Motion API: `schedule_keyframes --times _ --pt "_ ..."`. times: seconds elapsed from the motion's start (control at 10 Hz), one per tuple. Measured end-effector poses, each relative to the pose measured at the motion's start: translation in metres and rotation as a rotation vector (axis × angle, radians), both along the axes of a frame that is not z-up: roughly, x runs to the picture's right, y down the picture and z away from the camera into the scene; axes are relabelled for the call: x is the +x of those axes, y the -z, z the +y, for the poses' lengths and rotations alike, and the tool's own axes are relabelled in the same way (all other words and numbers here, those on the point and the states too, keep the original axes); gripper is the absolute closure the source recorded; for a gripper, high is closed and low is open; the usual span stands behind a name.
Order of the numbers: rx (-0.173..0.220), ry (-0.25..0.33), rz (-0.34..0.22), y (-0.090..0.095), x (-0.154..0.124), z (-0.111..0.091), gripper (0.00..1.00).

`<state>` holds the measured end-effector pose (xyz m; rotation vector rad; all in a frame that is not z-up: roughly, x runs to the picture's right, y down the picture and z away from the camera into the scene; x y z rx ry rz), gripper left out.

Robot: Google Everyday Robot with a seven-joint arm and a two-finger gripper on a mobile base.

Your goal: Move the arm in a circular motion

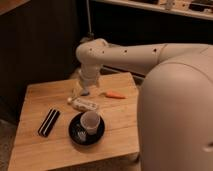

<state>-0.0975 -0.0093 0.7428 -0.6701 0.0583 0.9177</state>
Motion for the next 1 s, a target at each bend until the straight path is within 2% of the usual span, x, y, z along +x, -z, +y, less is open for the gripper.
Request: schedule_keyframes --times 0.3,0.4,0.5,0.7,1.0 --pt "0.049 -0.018 0.056 -0.042 0.039 -0.058 0.20" --pt "0.053 -0.027 0.080 -0.051 0.051 -0.067 0.20" --pt "0.055 -0.047 0.124 -0.063 0.077 -0.077 0.20" --pt "0.045 -0.076 0.186 -0.068 0.121 -0.076 0.20" --pt "0.021 -0.131 0.284 -0.052 0.190 -0.050 0.20"
